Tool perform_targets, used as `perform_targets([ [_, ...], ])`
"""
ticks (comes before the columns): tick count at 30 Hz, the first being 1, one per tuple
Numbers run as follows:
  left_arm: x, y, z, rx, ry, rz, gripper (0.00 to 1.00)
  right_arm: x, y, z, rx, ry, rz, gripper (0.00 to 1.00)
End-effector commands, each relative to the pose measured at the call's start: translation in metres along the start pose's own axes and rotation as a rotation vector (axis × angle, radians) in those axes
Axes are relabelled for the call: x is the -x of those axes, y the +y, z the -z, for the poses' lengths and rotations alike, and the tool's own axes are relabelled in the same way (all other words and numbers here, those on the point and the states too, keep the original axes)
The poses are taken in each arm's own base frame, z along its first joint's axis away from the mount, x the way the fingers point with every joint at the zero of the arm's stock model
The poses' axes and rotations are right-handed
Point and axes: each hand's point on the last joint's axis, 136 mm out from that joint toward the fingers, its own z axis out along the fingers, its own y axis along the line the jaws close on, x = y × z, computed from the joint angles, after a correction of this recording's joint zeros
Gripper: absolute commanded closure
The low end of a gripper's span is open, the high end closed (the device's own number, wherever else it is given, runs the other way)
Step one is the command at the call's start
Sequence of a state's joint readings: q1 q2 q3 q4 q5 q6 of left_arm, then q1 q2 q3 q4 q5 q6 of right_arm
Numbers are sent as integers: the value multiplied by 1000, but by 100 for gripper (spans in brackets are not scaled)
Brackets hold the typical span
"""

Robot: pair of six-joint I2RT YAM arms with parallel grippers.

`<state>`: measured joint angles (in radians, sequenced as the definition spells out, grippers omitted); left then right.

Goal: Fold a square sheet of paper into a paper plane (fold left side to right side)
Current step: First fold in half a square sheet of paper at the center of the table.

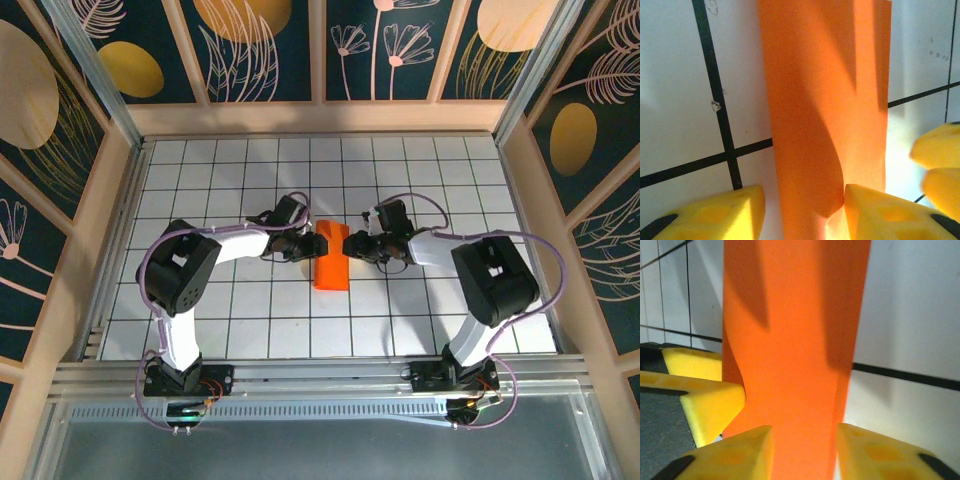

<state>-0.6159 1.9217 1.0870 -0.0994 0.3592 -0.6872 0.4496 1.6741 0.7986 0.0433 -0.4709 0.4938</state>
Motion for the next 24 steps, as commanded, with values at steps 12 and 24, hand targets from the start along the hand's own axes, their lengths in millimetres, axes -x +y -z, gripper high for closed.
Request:
perform_targets([
  [12, -30, 42, -37, 185, 125, -53, 53, 38, -28, 58, -166, -198, 20, 52],
  [24, -32, 46, -45, 204, 143, -35, 53, 34, -29, 53, -148, -183, 13, 52],
])
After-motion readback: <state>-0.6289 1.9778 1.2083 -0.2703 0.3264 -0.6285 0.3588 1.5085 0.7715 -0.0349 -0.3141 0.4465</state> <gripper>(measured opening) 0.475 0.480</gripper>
